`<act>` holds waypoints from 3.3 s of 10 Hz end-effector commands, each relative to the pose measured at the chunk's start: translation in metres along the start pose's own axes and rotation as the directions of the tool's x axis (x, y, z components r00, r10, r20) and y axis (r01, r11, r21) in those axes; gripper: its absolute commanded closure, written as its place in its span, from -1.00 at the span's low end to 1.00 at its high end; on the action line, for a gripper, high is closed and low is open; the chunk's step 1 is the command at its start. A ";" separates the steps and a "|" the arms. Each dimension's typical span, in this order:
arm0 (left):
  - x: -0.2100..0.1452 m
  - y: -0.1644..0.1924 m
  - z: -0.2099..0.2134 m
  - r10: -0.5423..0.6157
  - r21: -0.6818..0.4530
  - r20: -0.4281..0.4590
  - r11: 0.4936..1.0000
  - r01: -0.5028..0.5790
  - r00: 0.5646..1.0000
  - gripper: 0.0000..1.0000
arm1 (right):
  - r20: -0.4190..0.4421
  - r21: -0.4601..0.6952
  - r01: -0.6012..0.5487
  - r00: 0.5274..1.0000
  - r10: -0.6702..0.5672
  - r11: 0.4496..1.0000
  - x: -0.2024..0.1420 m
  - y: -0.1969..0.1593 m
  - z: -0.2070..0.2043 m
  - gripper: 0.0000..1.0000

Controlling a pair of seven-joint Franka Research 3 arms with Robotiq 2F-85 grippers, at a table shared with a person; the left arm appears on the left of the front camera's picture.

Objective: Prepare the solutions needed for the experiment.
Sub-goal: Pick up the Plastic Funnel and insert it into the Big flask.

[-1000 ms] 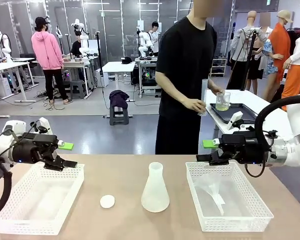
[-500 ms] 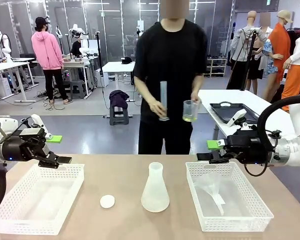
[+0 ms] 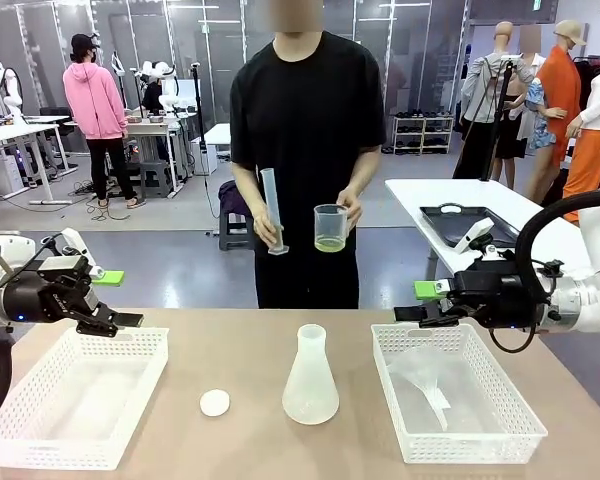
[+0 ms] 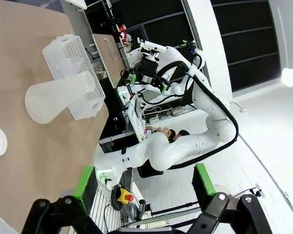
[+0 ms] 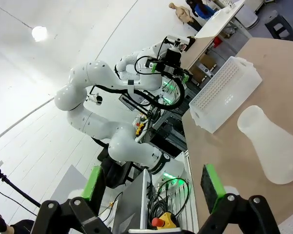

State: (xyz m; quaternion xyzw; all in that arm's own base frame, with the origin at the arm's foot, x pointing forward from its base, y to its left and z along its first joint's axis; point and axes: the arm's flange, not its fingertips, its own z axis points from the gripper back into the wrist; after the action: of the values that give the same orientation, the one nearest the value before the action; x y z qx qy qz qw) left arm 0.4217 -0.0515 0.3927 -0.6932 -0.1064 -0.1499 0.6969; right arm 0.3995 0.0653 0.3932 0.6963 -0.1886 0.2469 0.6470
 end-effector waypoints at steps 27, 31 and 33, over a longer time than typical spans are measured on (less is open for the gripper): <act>0.000 0.000 -0.001 0.000 -0.002 0.000 1.000 0.000 1.000 -1.00 | -0.967 -0.051 -0.830 0.179 0.179 0.556 0.171 -0.039 -0.001 -1.00; 0.000 0.000 -0.001 0.000 -0.002 0.000 1.000 0.000 1.000 -1.00 | -0.980 -0.030 -0.752 0.152 0.129 0.659 0.163 -0.062 -0.008 -1.00; 0.000 0.000 -0.001 0.000 -0.002 0.000 1.000 0.000 1.000 -1.00 | -0.983 -0.016 -0.713 0.139 0.119 0.701 0.154 -0.076 -0.012 -1.00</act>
State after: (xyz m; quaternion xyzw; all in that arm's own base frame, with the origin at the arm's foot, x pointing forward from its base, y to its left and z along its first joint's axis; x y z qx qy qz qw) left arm 0.4218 -0.0517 0.3923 -0.6928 -0.1059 -0.1498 0.6974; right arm 0.5583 0.0876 0.4210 0.1304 -0.0443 0.7296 0.6698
